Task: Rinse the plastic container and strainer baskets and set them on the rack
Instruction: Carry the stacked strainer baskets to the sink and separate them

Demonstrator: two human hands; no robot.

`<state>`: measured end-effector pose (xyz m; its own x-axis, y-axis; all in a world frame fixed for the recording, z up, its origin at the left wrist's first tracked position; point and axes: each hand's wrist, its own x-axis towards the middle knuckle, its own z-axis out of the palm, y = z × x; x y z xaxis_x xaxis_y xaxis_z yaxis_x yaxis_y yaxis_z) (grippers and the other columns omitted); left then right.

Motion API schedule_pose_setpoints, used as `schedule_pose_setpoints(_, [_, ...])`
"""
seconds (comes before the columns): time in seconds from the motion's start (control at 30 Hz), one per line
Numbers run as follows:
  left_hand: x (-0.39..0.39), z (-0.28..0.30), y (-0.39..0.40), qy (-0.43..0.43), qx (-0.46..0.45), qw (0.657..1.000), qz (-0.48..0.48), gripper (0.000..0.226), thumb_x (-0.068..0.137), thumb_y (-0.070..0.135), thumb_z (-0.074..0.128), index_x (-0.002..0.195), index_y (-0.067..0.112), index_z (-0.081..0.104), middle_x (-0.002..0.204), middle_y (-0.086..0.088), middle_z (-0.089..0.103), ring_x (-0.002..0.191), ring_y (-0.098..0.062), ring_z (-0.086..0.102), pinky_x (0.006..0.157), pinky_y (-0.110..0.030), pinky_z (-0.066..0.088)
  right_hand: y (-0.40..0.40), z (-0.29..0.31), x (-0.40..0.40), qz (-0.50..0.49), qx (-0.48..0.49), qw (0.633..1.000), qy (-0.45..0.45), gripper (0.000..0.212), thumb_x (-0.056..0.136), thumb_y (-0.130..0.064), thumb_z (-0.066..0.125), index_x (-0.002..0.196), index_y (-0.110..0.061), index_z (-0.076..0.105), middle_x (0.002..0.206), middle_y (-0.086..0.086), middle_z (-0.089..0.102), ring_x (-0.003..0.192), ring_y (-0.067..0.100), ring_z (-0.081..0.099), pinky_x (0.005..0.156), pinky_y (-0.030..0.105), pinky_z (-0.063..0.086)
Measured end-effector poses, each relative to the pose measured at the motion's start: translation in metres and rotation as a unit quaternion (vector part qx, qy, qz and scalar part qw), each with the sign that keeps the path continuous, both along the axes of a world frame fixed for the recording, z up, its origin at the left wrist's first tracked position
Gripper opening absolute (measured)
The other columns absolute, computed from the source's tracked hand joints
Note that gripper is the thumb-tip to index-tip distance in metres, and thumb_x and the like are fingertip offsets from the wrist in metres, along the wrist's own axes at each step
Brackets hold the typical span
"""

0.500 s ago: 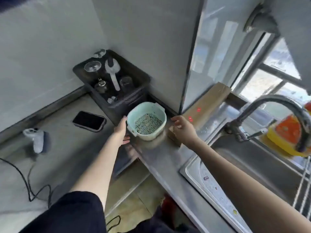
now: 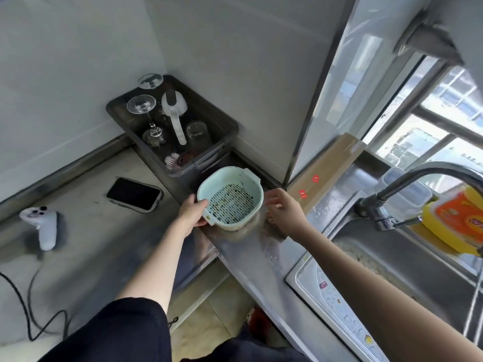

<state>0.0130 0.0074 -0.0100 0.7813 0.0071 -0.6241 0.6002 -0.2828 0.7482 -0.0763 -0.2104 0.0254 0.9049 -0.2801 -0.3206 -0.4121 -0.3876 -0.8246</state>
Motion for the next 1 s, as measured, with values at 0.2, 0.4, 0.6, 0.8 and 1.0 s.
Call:
schedule_pose_setpoints(0.2, [-0.012, 0.020, 0.022, -0.092, 0.083, 0.986, -0.109, 0.026, 0.093, 0.014, 0.047, 0.119, 0.017, 0.052, 0.111, -0.010, 0.062, 0.092, -0.025, 0.064, 0.059, -0.034, 0.056, -0.008, 0.014, 0.000, -0.035, 0.017, 0.999, -0.029, 0.026, 0.090, -0.008, 0.045, 0.105, -0.024, 0.058, 0.095, 0.002, 0.063, 0.091, 0.026, 0.065, 0.086, 0.048, 0.054])
schedule_pose_setpoints(0.4, [-0.015, 0.058, 0.022, -0.130, 0.129, 0.962, -0.204, 0.035, 0.088, 0.019, 0.049, 0.122, 0.016, 0.053, 0.109, -0.009, 0.065, 0.088, -0.019, 0.064, 0.068, -0.032, 0.053, -0.014, 0.035, -0.016, -0.058, 0.025, 0.996, -0.057, 0.022, 0.097, -0.029, 0.047, 0.115, -0.020, 0.055, 0.100, -0.002, 0.061, 0.096, 0.025, 0.062, 0.084, 0.047, 0.055])
schedule_pose_setpoints(0.6, [-0.054, 0.086, -0.029, -0.150, 0.124, 0.931, -0.309, 0.012, 0.089, 0.013, 0.048, 0.098, 0.007, 0.054, 0.087, -0.011, 0.064, 0.078, -0.020, 0.064, 0.059, -0.030, 0.048, -0.034, 0.050, -0.077, -0.063, 0.110, 0.992, -0.023, 0.026, 0.098, -0.040, 0.044, 0.112, -0.022, 0.054, 0.111, 0.001, 0.060, 0.100, 0.021, 0.061, 0.063, 0.038, 0.059])
schedule_pose_setpoints(0.8, [-0.103, 0.079, -0.107, -0.157, 0.132, 0.885, -0.418, 0.011, 0.087, 0.017, 0.050, 0.091, 0.007, 0.052, 0.086, -0.011, 0.064, 0.077, -0.023, 0.062, 0.062, -0.029, 0.043, -0.097, 0.037, -0.163, -0.127, 0.130, 0.983, 0.031, 0.026, 0.089, -0.028, 0.064, 0.110, -0.015, 0.055, 0.105, 0.003, 0.065, 0.092, 0.021, 0.068, 0.064, 0.041, 0.061])
schedule_pose_setpoints(1.0, [-0.148, 0.056, -0.212, -0.134, 0.126, 0.824, -0.536, 0.009, 0.087, 0.016, 0.056, 0.085, 0.012, 0.048, 0.080, -0.003, 0.052, 0.064, -0.012, 0.049, 0.053, -0.022, 0.037, -0.154, 0.002, -0.240, -0.265, 0.078, 0.959, 0.067, 0.023, 0.085, -0.005, 0.061, 0.106, -0.011, 0.056, 0.105, 0.008, 0.064, 0.085, 0.022, 0.065, 0.060, 0.037, 0.058])
